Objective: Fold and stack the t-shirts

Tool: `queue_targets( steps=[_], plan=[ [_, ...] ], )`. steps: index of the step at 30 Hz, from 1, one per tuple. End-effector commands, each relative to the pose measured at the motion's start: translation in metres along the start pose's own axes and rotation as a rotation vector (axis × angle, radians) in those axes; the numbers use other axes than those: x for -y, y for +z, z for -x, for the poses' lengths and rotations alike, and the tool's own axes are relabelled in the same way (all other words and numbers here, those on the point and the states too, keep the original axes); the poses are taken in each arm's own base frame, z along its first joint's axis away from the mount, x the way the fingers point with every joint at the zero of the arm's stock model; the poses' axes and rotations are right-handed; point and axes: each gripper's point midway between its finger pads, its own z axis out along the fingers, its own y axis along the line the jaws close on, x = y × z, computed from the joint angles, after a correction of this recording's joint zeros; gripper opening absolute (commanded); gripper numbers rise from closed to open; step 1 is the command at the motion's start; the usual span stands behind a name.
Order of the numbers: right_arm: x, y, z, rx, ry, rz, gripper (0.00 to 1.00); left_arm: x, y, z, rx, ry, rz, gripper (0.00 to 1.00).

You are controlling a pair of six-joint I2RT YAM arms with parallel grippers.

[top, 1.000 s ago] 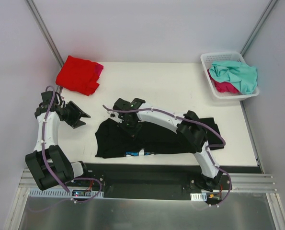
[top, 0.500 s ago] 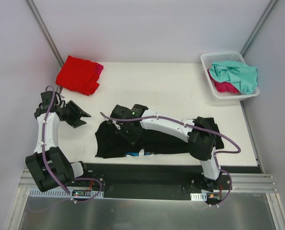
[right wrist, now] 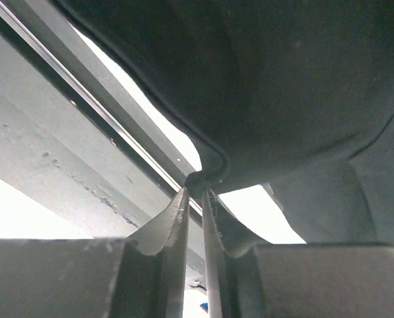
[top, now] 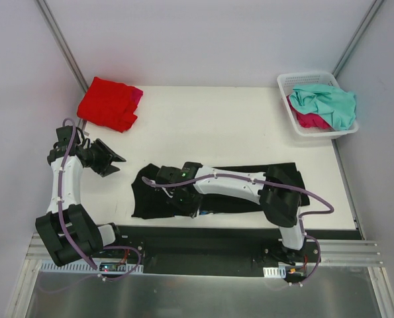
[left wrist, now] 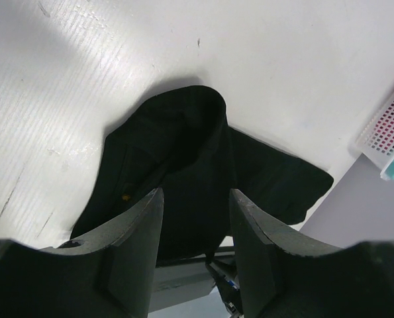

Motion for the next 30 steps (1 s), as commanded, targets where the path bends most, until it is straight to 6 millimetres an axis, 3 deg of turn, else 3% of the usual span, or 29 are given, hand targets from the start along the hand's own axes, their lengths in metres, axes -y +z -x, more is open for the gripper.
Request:
queue_targets(
  steps=[1, 8, 17, 21, 24, 25, 27, 28, 30],
  plan=[
    [0.001, -0.022, -0.01, 0.044, 0.022, -0.015, 0.18, 0.011, -0.008, 0.004, 0.016, 0.015, -0.039, 0.44],
    [0.004, -0.047, -0.001, 0.089, 0.02, -0.038, 0.29, 0.013, -0.008, 0.004, 0.014, 0.011, -0.044, 0.43],
    [0.021, -0.047, 0.008, 0.118, 0.025, -0.13, 0.29, 0.01, -0.007, 0.001, 0.006, 0.009, -0.047, 0.43],
    [0.039, -0.035, 0.015, 0.144, 0.096, -0.101, 0.29, 0.012, -0.002, -0.003, -0.015, 0.023, -0.059, 0.4],
    [0.071, -0.033, 0.023, 0.183, 0.208, -0.089, 0.28, 0.028, 0.009, -0.017, -0.09, 0.098, -0.082, 0.37],
    [0.092, -0.035, 0.026, 0.195, 0.267, -0.094, 0.28, 0.043, 0.012, -0.023, -0.116, 0.16, -0.094, 0.38],
    [0.114, -0.04, 0.03, 0.216, 0.322, -0.114, 0.28, 0.051, 0.026, -0.027, -0.182, 0.198, -0.083, 0.37],
    [0.137, -0.044, 0.028, 0.219, 0.396, -0.136, 0.27, 0.064, 0.027, -0.022, -0.185, 0.221, -0.096, 0.37],
    [0.158, -0.055, 0.033, 0.259, 0.452, -0.135, 0.27, 0.07, 0.048, -0.029, -0.267, 0.239, -0.076, 0.34]
  ],
)
